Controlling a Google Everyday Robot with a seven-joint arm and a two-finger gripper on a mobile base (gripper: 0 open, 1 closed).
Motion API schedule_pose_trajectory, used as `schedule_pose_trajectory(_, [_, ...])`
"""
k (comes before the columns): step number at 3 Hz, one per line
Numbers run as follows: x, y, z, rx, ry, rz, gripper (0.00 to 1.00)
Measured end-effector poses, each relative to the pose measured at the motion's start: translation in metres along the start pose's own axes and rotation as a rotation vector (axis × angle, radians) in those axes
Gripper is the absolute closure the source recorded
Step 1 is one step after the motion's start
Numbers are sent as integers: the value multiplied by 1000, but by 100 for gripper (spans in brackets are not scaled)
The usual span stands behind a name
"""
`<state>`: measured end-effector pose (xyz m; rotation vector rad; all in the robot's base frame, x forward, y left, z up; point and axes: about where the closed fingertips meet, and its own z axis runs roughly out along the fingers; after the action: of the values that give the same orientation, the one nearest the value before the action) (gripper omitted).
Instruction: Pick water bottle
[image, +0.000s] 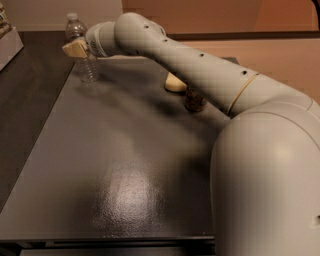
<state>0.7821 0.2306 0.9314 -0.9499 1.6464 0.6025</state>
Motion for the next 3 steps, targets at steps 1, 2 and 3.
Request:
schedule_pose_trajectory(1, [-4,5,-4,-8,-6,4,64])
schedule_pose_trajectory(2, [-20,16,-17,-20,-41,-9,87])
schedule_pose_trajectory(3, [-47,31,-43,-36,-77,-30,100])
